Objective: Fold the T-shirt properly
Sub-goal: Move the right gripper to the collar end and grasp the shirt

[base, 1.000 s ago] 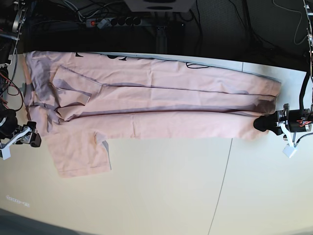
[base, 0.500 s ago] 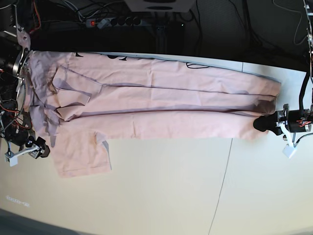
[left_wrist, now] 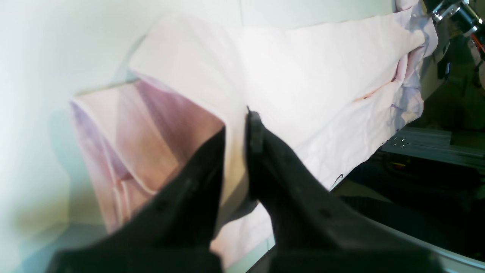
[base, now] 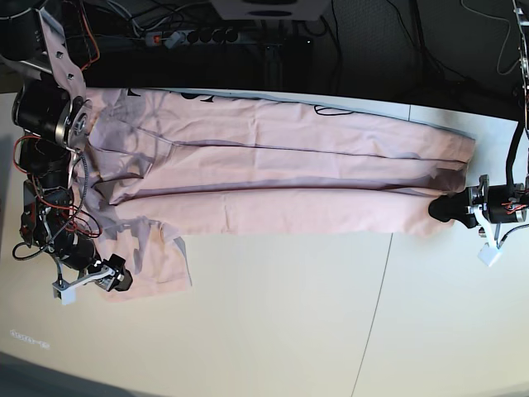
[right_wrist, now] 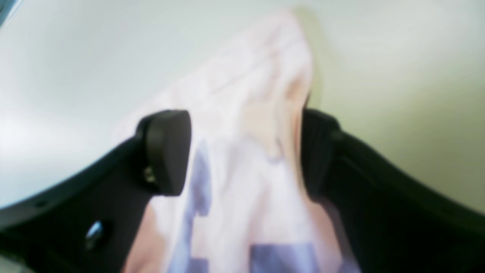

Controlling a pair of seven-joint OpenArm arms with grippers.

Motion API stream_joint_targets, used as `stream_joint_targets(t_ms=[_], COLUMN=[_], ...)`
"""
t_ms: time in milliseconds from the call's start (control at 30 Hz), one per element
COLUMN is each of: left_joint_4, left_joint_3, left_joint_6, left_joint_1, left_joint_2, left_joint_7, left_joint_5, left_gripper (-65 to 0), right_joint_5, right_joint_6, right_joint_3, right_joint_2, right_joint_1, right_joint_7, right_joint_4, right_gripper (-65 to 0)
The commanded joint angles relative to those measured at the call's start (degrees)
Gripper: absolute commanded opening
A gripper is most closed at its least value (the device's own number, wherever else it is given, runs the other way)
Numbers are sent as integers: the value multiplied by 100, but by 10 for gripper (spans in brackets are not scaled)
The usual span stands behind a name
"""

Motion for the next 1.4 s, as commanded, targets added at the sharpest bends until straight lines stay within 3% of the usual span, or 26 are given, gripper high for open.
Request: stream_joint_targets(t_ms=[0,167,233,300,333,467,600,867,1067,1367], left_joint_4=[70,70,70,70,70,70,72,170,798,2498], left_joint_3=[-39,-39,-39,-39,-39,-39,-39,-39,-39,-39], left_joint_6=[-156,-156,-156,-156,-156,-156,-156,-156,-156,-156], left_joint_1=[-122,-122,-122,-122,-122,-122,-129,-133,-2,835], left_joint_2=[-144,-142,-142,-142,-142,-142,-146,-251,-494,-750], left_joint_7=[-61,-66,-105,-118,-153,-210,-210,26,120,140], left_joint_5=[-123,-123,-123,-123,-123,-123,-123,-123,-123,-123], left_gripper=[-650,-650,-650,-650,-650,-650,-650,-650,-650,-650], right_joint_5=[-243,-573,-632,-715,-796,-1150,-1117,345,1410,1818], right_joint_6=[398,398,396,396,396,400,426,525,522,588], right_joint_3=[-9,-129,-225,-271,-271,-271,-271,-271,-271,-264], right_joint_2=[9,7,31,57,72,120,138,387,946,1585], right_joint_1=[57,55,55,55,52,55,22,-925,-1888,-3058], right_joint_7=[-341,-409,-411,-343,-304,-127,-177,-1108,-1316,-1545], right_joint_4=[-11,-11,-11,-11,-11,48,400,2472,3560,5018], right_gripper=[-205,-225,-390,-622,-650,-650,-650,-650,-650,-650])
